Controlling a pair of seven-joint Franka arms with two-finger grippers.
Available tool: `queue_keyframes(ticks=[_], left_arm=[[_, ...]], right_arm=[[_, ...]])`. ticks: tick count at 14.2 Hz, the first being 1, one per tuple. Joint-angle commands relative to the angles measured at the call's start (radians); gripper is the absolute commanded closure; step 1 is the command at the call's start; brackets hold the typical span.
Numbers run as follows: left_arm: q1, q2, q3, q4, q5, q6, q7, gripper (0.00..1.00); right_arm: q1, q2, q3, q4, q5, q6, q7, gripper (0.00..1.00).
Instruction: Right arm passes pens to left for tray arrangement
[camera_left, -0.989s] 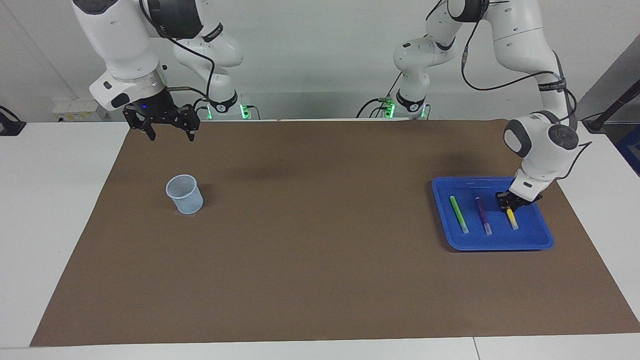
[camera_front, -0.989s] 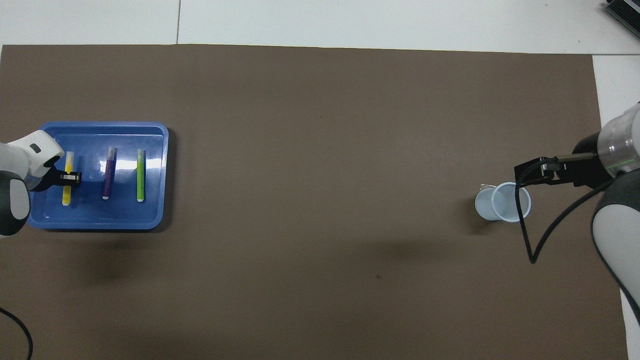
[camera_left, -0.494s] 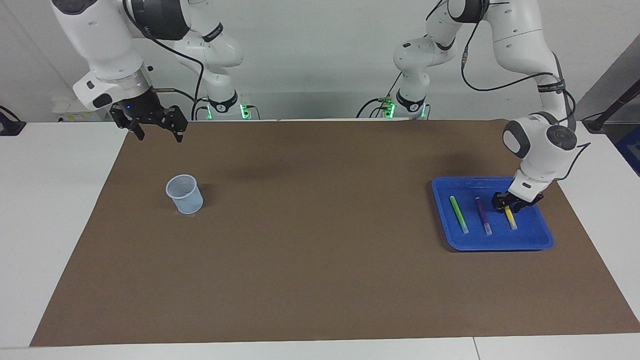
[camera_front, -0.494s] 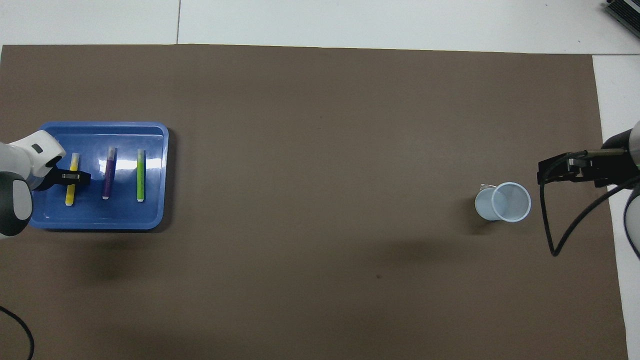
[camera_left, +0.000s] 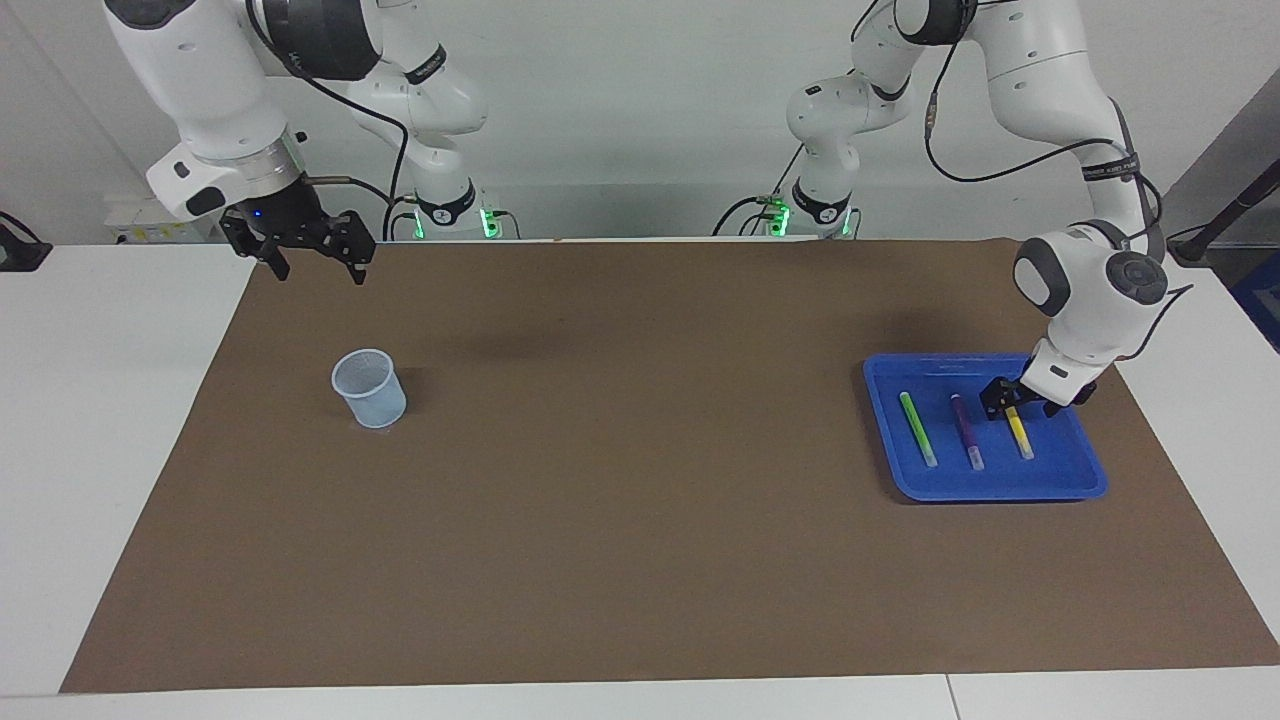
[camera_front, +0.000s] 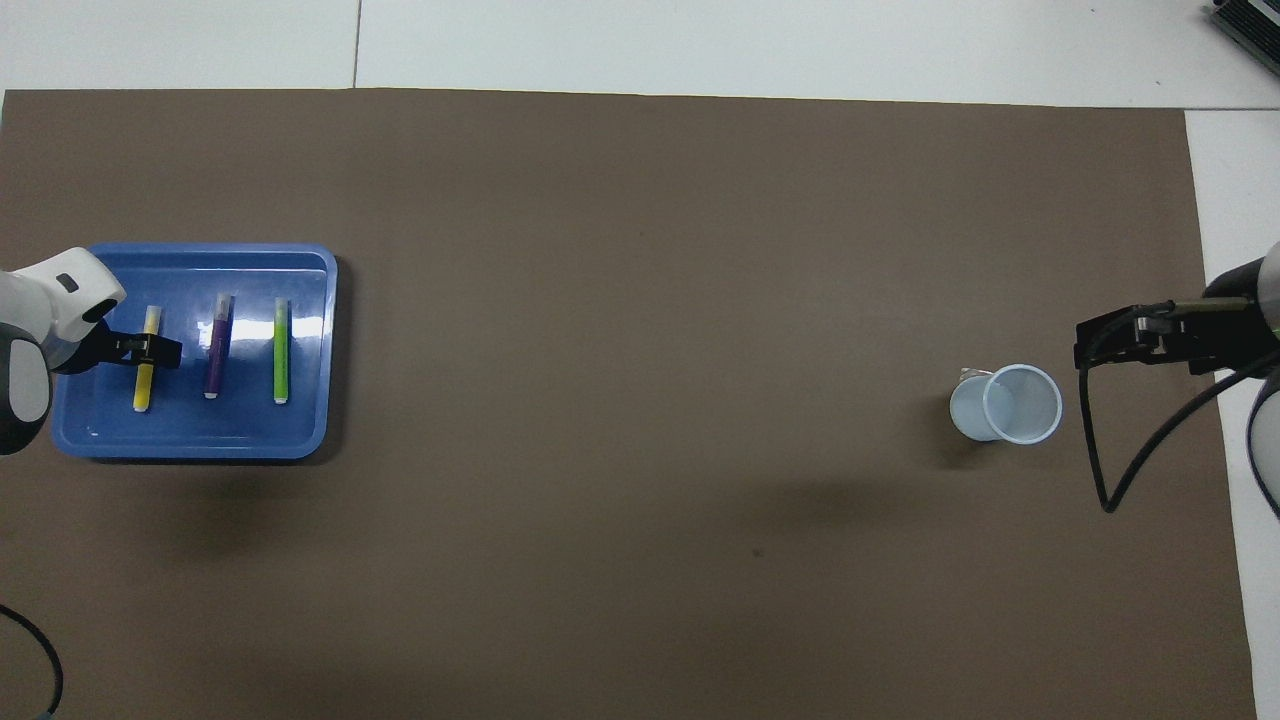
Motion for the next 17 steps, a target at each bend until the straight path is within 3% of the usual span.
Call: queue_keyframes(ticks=[1, 9, 14, 17], left_arm=[[-0.013, -0.032, -0.002, 0.038, -0.012, -0.082, -0.002, 0.00], [-0.104, -0.102, -0.002, 0.183, -0.057, -0.328, -0.103, 0.00], [-0.159, -0.141, -0.015, 0.242, -0.092, -0.415, -0.181, 0.00], [-0.159, -0.141, -0.057, 0.346, -0.126, -0.516, -0.227, 0.00]], right_arm=[[-0.005, -0.019, 0.001, -0.013, -0.005, 0.002, -0.019, 0.00], [-0.007, -0.019, 0.002, -0.010, 0.024, 0.004, -0.019, 0.00], [-0.014, -0.020, -0.001, -0.010, 0.077, 0.005, -0.023, 0.00], [-0.013, -0.019, 0.001, -0.010, 0.076, 0.007, -0.019, 0.00]])
